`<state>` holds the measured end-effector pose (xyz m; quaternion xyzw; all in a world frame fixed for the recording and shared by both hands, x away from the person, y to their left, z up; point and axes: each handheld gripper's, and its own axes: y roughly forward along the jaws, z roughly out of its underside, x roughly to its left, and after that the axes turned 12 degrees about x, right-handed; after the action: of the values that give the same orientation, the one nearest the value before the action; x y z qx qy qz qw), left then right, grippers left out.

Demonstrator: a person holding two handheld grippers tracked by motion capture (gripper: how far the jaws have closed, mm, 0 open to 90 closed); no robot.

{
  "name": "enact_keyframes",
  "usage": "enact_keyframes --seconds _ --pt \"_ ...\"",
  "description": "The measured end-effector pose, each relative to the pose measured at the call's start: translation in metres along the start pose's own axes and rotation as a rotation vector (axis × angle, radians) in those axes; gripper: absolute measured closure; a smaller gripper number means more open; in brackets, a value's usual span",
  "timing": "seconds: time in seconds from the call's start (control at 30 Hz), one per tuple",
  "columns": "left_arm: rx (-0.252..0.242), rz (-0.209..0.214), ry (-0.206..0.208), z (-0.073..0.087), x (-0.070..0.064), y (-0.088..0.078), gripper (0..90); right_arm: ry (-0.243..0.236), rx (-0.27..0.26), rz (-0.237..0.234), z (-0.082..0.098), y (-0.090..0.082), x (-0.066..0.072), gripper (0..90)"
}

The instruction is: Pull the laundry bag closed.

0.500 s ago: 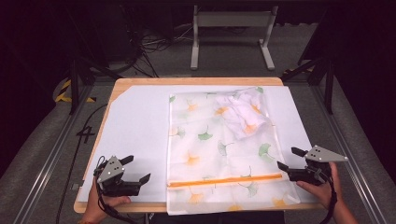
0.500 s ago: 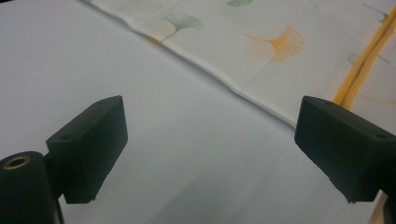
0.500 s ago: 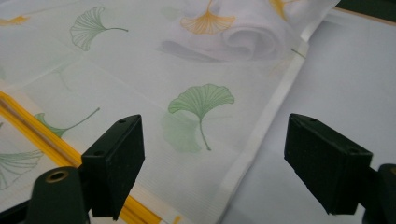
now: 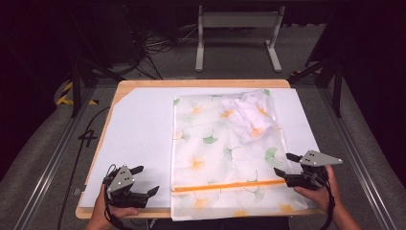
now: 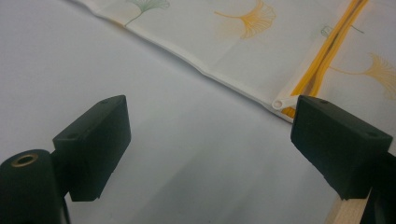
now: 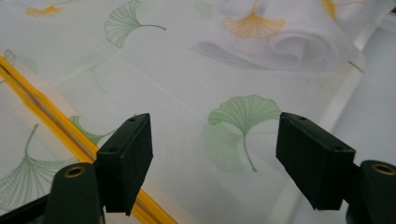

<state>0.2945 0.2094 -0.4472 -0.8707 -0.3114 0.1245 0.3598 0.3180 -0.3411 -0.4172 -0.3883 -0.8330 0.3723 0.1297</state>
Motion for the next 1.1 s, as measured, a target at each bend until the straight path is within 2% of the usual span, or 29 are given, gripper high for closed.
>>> enact_keyframes --seconds 0.03,0.1,0.2,0.23,0.33,0.37,0.47,0.53,0.67,0.83,0.9,0.93,0.97,1.0,1.03,1.07,1.1 --pt "0.011 0.005 0.013 -0.001 -0.004 0.002 14.5 -0.002 -0.002 -0.02 -0.002 0.001 0.001 28.7" --pt "0.015 0.012 0.024 -0.002 -0.005 0.003 18.0 -0.006 -0.001 -0.029 -0.005 0.003 0.003 28.8" --pt "0.033 0.016 0.066 -0.004 -0.01 0.006 22.6 -0.033 0.007 -0.054 -0.012 0.009 0.01 30.8" --pt "0.019 0.023 0.077 -0.004 -0.01 0.005 32.4 -0.043 0.01 -0.059 -0.015 0.012 0.013 30.8" --pt "0.012 0.041 0.079 -0.006 -0.012 0.003 45.3 -0.062 0.02 -0.083 -0.02 0.017 0.02 31.2" --pt "0.008 0.039 0.093 -0.006 -0.013 0.002 53.5 -0.067 0.022 -0.084 -0.021 0.018 0.021 31.6" --pt "0.01 0.071 0.141 -0.007 -0.018 0.002 78.4 -0.068 0.019 -0.106 -0.027 0.022 0.025 33.7" --pt "0.019 0.09 0.155 -0.008 -0.021 0.004 87.8 -0.075 0.024 -0.113 -0.031 0.026 0.027 35.3" --pt "0.063 0.108 0.188 -0.01 -0.026 0.008 90.0 -0.087 0.034 -0.135 -0.036 0.033 0.033 37.6" --pt "0.047 0.139 0.178 -0.012 -0.031 0.009 90.0 -0.099 0.024 -0.184 -0.053 0.043 0.045 41.1" --pt "0.046 0.146 0.193 -0.013 -0.034 0.009 90.0 -0.1 0.02 -0.198 -0.057 0.045 0.047 41.1" --pt "0.049 0.177 0.203 -0.014 -0.041 0.011 90.0 -0.109 0.02 -0.239 -0.066 0.05 0.052 41.9" --pt "0.049 0.177 0.203 -0.014 -0.041 0.011 90.0 -0.109 0.02 -0.239 -0.066 0.05 0.052 41.9" --pt "0.073 0.168 0.23 -0.014 -0.046 0.012 90.0 -0.118 0.022 -0.25 -0.07 0.053 0.055 42.2" --pt "0.059 0.19 0.217 -0.014 -0.049 0.014 90.0 -0.128 0.028 -0.264 -0.076 0.057 0.059 43.0" --pt "0.075 0.2 0.229 -0.014 -0.052 0.015 90.0 -0.139 0.031 -0.285 -0.081 0.061 0.063 43.3" --pt "0.085 0.185 0.254 -0.015 -0.056 0.015 90.0 -0.151 0.039 -0.296 -0.085 0.064 0.067 43.3"
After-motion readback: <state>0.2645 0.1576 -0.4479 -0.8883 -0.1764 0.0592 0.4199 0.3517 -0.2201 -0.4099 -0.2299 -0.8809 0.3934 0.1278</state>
